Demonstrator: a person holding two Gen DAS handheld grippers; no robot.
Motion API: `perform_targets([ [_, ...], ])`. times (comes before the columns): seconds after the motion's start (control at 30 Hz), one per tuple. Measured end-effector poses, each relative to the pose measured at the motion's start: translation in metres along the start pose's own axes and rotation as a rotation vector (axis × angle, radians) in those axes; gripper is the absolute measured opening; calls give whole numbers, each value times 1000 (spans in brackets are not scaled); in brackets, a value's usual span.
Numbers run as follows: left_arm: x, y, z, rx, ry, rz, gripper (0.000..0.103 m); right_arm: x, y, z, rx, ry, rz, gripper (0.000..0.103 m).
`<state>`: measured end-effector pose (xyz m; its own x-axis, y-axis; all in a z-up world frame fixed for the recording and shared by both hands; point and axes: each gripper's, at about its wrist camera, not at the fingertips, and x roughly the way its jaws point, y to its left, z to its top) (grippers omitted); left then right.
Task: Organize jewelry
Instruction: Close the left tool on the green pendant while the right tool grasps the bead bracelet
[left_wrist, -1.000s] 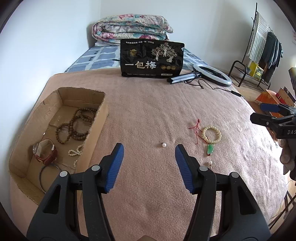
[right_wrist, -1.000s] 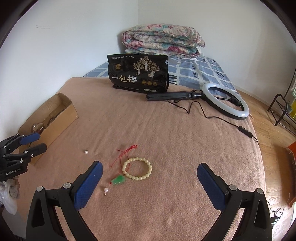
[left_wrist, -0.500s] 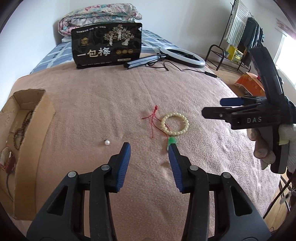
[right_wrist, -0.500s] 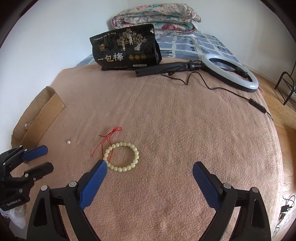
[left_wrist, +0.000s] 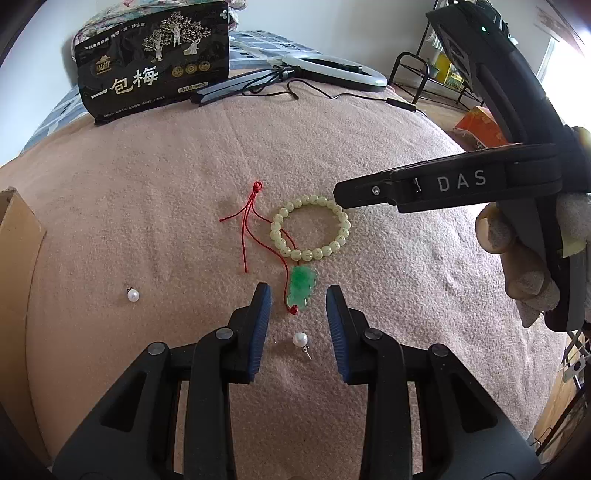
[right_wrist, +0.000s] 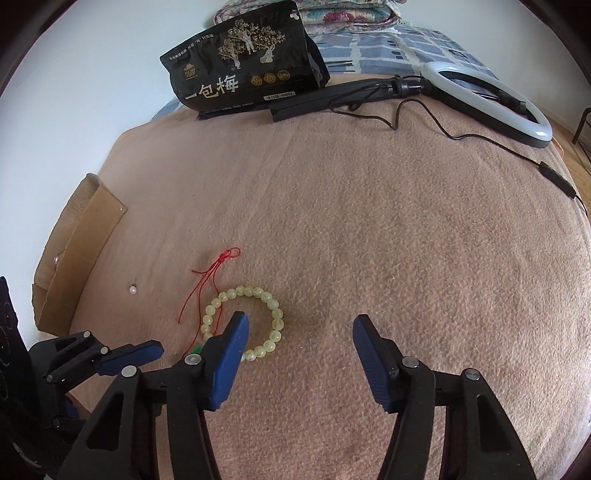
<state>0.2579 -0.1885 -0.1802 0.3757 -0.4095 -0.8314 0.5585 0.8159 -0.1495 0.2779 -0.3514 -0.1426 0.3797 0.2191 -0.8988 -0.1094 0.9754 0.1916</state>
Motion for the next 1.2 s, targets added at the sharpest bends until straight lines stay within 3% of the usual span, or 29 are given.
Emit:
perform_targets([
  [0.2, 13, 0, 2, 16, 14, 12, 31, 9, 1, 6, 0, 24, 11, 47],
  [0.27, 15, 1, 2, 15, 16, 20, 27, 11, 1, 8, 4, 33, 21, 44],
  [0.4, 17, 3, 2, 9, 13, 14, 26, 16, 2, 9, 7, 47, 29, 42],
  [0.57, 19, 1, 2, 25, 12, 30, 15, 24, 3, 12, 4, 65, 10, 36],
  [0.7, 20, 2, 2, 25, 11, 30, 12, 26, 6, 14, -9, 66, -10, 27],
  [0.87, 20, 2, 3, 22, 9, 28, 11, 27, 11, 14, -20, 67, -2, 7],
  [1.03, 15, 3, 5, 10, -1, 25, 8, 23, 15, 13, -9, 49, 6, 5],
  [1.07, 13, 4, 5, 9, -5, 28, 4, 21, 15, 13, -4, 43, 11, 5],
  [1.2, 6, 8, 6, -4, -20, 27, 4, 9, 16, 11, 6, 17, 26, 5],
])
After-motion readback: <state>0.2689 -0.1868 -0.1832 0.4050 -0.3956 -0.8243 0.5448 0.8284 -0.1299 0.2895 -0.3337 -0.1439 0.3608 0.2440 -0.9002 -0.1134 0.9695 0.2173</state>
